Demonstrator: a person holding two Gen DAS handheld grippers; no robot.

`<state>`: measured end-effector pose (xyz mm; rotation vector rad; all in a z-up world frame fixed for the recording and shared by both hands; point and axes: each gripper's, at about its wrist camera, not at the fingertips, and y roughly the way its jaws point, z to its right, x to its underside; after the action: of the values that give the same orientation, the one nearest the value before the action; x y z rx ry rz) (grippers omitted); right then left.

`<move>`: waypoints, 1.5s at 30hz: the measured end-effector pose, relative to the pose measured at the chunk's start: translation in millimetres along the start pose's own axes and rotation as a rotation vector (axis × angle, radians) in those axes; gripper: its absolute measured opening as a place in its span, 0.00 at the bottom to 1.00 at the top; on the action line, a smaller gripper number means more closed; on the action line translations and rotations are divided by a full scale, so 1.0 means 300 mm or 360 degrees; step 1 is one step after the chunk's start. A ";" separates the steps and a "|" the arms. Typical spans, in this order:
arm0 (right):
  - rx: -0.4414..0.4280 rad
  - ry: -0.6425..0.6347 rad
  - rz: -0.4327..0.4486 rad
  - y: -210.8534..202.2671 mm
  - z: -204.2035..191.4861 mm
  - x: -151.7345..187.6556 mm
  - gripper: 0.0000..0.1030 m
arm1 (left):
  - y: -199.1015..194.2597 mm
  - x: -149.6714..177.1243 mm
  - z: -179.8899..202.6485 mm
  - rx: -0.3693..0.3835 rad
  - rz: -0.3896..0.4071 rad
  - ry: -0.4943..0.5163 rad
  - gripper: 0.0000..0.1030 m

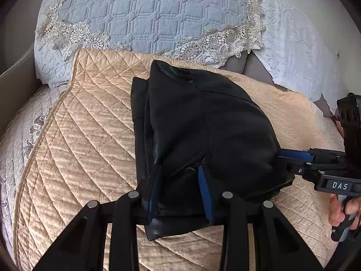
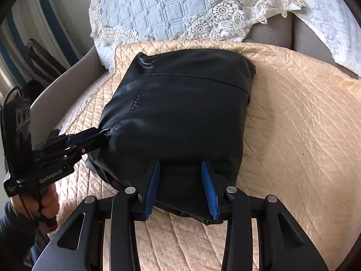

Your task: Fold large clothes

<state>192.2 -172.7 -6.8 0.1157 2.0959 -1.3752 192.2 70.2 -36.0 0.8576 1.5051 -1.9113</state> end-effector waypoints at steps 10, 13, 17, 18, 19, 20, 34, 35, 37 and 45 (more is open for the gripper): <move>0.0065 0.0003 0.0124 -0.251 -0.077 0.109 0.50 | -0.228 0.082 0.081 -0.0159 -0.0018 -0.0073 0.41; 0.0080 0.0006 0.0161 -0.316 -0.108 0.163 0.53 | -0.307 0.129 0.120 -0.0207 -0.0013 -0.0058 0.48; 0.0111 -0.0012 0.0190 -0.387 -0.153 0.239 0.55 | -0.390 0.187 0.153 -0.0221 -0.0001 -0.0074 0.59; 0.0115 -0.0017 0.0192 -0.397 -0.160 0.252 0.55 | -0.402 0.198 0.163 -0.0232 0.0002 -0.0070 0.60; 0.0115 -0.0019 0.0192 -0.405 -0.169 0.265 0.55 | -0.416 0.209 0.170 -0.0240 0.0005 -0.0067 0.60; 0.0113 -0.0024 0.0193 -0.412 -0.179 0.280 0.55 | -0.426 0.219 0.177 -0.0247 0.0006 -0.0065 0.60; 0.0164 -0.0030 0.0132 -0.411 -0.221 0.391 0.56 | -0.449 0.317 0.227 -0.0276 -0.0039 -0.0050 0.64; 0.0163 -0.0029 0.0131 -0.413 -0.222 0.396 0.56 | -0.450 0.323 0.227 -0.0278 -0.0041 -0.0052 0.64; 0.0163 -0.0024 0.0129 -0.415 -0.223 0.398 0.56 | -0.450 0.332 0.225 -0.0277 -0.0053 -0.0061 0.64; 0.0156 -0.0041 0.0119 -0.412 -0.242 0.398 0.56 | -0.454 0.346 0.222 -0.0291 -0.0053 -0.0051 0.64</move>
<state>15.0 -197.2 47.0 0.2133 1.9833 -1.4272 13.5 31.1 -19.9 0.7215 1.6542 -1.7689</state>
